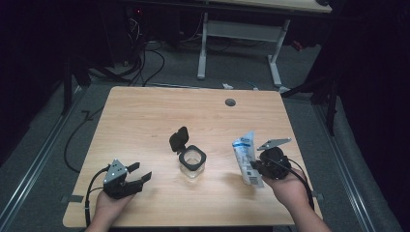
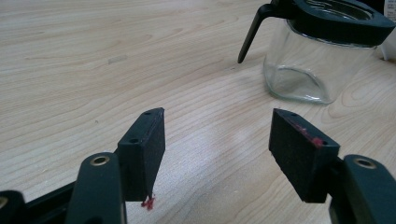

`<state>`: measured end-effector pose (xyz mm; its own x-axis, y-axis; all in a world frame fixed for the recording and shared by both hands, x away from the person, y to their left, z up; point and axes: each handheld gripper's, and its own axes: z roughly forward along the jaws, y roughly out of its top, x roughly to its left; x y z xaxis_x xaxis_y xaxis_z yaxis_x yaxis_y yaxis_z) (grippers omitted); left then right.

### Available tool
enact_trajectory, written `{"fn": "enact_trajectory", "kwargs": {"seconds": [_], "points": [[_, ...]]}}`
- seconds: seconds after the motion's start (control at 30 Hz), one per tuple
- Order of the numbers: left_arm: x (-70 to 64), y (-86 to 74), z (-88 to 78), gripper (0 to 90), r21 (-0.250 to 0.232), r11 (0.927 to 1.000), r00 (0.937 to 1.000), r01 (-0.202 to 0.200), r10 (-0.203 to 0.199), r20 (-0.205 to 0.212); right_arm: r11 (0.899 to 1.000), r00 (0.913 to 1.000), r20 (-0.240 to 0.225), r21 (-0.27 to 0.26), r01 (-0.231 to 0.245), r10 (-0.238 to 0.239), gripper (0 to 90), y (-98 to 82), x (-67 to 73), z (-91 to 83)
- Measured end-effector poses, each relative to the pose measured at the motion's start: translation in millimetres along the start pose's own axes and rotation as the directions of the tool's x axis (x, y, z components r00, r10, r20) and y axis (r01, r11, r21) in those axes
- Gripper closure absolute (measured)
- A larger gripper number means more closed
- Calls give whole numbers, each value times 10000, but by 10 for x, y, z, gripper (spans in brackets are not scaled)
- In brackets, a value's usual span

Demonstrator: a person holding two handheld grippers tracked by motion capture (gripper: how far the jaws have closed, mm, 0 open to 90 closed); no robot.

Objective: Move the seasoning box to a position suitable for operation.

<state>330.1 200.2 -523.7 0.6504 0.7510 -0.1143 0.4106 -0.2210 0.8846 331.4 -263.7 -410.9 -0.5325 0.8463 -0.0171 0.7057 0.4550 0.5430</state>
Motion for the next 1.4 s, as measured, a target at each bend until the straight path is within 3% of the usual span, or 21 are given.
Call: {"fn": "enact_trajectory", "kwargs": {"seconds": [0.47,1.0,1.13,1.4], "points": [[-7,-5,6,367,39,10000,10000,-30,30,16,9960,9997,-73,860,234,-229,887,65,21,-34],[-13,-8,12,367,31,10000,10000,-35,35,65,9796,9980,-80,1908,628,-625,892,172,58,-51],[-16,-7,13,367,22,10000,10000,-36,35,91,9713,9965,-82,2228,829,-832,896,203,76,-36],[-12,-7,10,367,23,10000,10000,-48,48,78,9685,9975,-202,2387,709,-680,899,243,83,-41]]}}
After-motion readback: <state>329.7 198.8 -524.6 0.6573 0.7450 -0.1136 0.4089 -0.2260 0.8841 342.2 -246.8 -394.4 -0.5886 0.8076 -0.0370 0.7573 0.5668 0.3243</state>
